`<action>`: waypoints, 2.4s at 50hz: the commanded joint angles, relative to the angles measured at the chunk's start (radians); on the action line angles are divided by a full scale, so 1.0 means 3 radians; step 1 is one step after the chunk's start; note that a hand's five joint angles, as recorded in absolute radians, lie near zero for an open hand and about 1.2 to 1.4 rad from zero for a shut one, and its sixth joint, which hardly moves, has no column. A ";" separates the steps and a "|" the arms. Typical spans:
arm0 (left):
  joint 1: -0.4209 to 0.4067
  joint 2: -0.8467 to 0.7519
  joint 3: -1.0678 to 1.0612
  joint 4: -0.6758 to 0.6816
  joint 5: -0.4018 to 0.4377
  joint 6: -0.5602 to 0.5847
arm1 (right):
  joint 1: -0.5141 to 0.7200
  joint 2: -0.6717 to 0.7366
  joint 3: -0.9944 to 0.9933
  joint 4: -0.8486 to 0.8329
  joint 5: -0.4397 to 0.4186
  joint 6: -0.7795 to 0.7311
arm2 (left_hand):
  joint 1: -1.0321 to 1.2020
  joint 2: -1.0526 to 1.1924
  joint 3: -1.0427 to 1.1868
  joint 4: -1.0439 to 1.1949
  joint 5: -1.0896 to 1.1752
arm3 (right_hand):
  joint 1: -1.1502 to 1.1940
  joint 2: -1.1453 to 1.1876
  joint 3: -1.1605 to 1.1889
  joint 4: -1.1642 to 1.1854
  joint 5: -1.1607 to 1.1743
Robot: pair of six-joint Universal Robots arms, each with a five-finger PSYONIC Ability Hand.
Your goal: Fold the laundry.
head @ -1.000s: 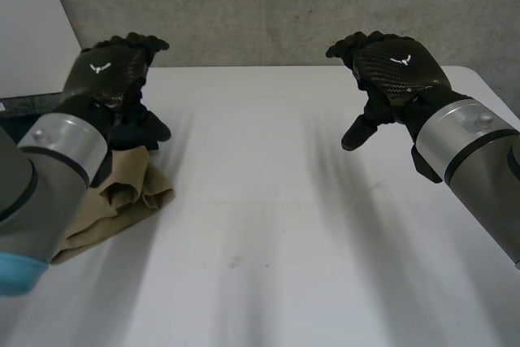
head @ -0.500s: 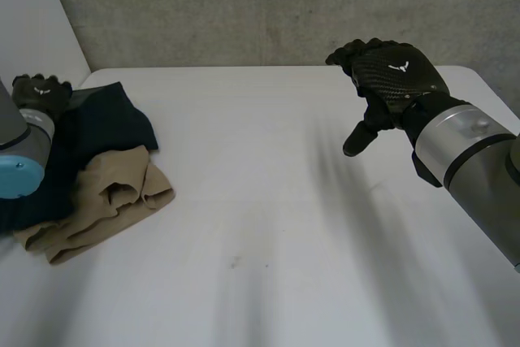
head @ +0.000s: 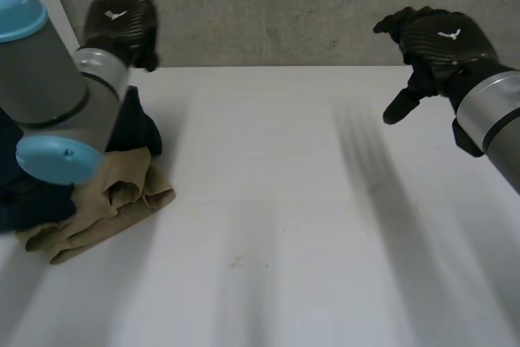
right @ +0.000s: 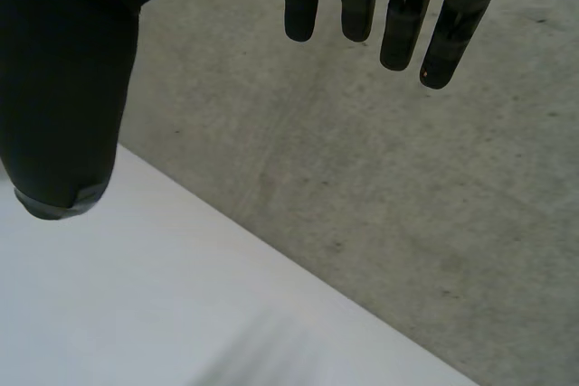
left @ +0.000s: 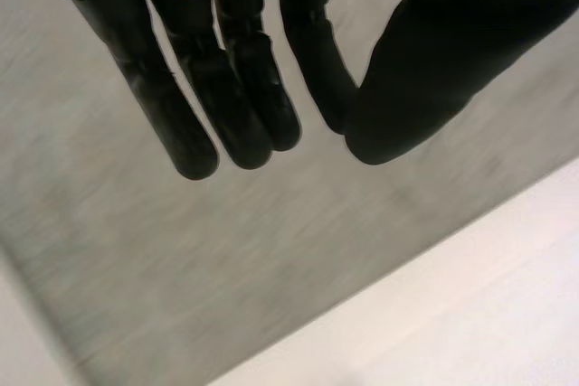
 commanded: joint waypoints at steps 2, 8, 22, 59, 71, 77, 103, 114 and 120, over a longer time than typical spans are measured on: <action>-0.1294 0.0140 -0.0437 -0.0009 0.0243 -0.0404 | -0.0177 -0.0068 -0.0103 0.0015 0.0015 -0.0003 | 0.0750 0.0675 0.0697 0.0671 0.0864 | -0.0071 -0.0147 -0.0131 -0.0195 -0.0199; -0.1720 0.0027 -0.0713 0.0017 0.0744 -0.0609 | -0.0310 -0.0084 -0.0114 0.0020 -0.0005 0.0002 | -0.2434 -0.2509 -0.2487 -0.2513 -0.2320 | -0.0071 -0.0147 -0.0131 -0.0195 -0.0199; -0.0483 0.0125 -0.0621 0.0134 0.0003 0.0229 | -0.0290 -0.0074 -0.0088 0.0035 -0.0015 -0.0004 | -0.3310 -0.3385 -0.3363 -0.3389 -0.3196 | -0.0071 -0.0147 -0.0131 -0.0195 -0.0199; 0.0690 -0.1339 0.1035 -0.0172 -0.0221 0.1335 | -0.0259 -0.0033 -0.0052 0.0030 -0.0015 -0.0009 | 0.0750 0.0675 0.0697 0.0671 0.0864 | -0.0071 -0.0147 -0.0131 -0.0195 -0.0199; -0.0620 -0.0464 0.0893 -0.0361 -0.0084 -0.0271 | -0.0310 -0.0079 -0.0206 0.0035 -0.0010 -0.0004 | 0.0750 0.0675 0.0697 0.0671 0.0864 | -0.0071 -0.0147 -0.0131 -0.0195 -0.0199; -0.1162 -0.0463 0.0663 -0.0530 0.0187 -0.0681 | -0.0366 -0.0084 -0.0267 0.0045 -0.0010 -0.0004 | 0.0750 0.0675 0.0697 0.0671 0.0864 | -0.0071 -0.0147 -0.0131 -0.0195 -0.0199; 0.0478 -0.0811 0.0637 -0.0735 -0.0150 0.1073 | -0.0417 -0.0068 -0.0211 0.0081 -0.0107 -0.0004 | -0.3300 -0.3375 -0.3353 -0.3379 -0.3186 | -0.0071 -0.0147 -0.0131 -0.0195 -0.0199; 0.0980 -0.1521 0.1147 -0.0811 -0.0145 0.1364 | -0.0402 -0.0033 -0.0175 0.0076 -0.0112 -0.0009 | -0.3320 -0.3394 -0.3373 -0.3398 -0.3206 | -0.0071 -0.0147 -0.0131 -0.0195 -0.0199; 0.1062 -0.1787 0.1449 -0.0868 -0.0145 0.1375 | -0.0402 -0.0027 -0.0160 0.0076 -0.0112 -0.0009 | -0.3310 -0.3385 -0.3363 -0.3389 -0.3196 | -0.0071 -0.0147 -0.0131 -0.0195 -0.0199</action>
